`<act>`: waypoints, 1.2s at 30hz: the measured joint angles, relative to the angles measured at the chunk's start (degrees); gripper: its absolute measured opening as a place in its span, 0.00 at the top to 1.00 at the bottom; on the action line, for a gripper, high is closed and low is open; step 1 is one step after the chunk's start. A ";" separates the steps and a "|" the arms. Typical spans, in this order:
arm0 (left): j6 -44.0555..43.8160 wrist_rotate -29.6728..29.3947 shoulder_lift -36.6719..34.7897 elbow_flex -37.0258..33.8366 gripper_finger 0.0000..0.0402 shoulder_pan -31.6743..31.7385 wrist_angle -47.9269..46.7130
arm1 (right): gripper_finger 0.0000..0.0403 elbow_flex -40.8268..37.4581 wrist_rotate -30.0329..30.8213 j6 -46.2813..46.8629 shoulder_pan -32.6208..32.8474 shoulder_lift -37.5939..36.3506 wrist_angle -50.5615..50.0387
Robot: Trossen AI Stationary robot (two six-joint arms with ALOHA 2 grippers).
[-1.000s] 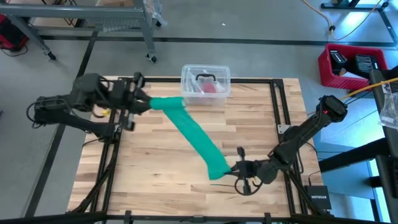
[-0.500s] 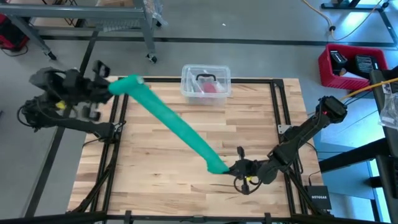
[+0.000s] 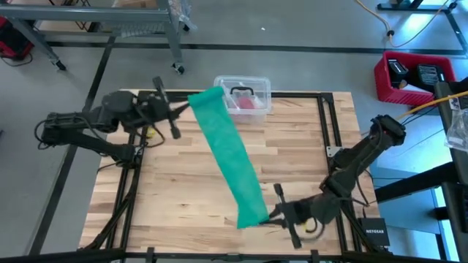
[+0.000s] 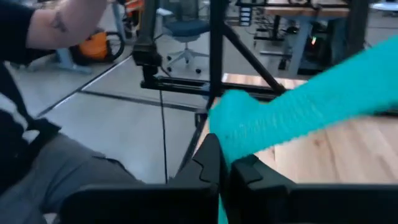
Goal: Roll bandage
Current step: Roll the green bandage
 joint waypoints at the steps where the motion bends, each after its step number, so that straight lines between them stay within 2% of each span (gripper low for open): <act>1: 0.69 -0.37 0.70 0.00 0.96 0.02 -0.51 | 1.00 2.65 0.03 -0.77 0.53 0.75 -2.38; 9: 3.65 -0.67 4.24 -0.02 0.96 0.45 -3.11 | 1.00 27.07 1.28 -12.44 4.56 8.82 -17.57; 14: 3.41 -0.65 6.55 -0.02 0.97 0.84 -5.22 | 1.00 41.86 5.59 -21.72 6.54 14.47 -25.76; 20: 3.25 -0.48 9.38 0.00 0.98 -0.43 -8.66 | 1.00 56.07 11.79 -33.69 7.39 19.67 -30.20; 25: 0.96 -0.17 12.22 0.00 0.98 -3.09 -12.53 | 1.00 63.63 17.74 -42.12 6.32 20.99 -29.96; 32: -1.21 -0.08 16.39 0.00 0.98 -8.54 -15.36 | 1.00 72.42 23.46 -48.45 2.51 20.99 -30.01; 36: -3.74 -0.11 17.60 0.00 0.98 -10.95 -18.12 | 1.00 72.43 26.09 -54.79 1.22 19.39 -25.90</act>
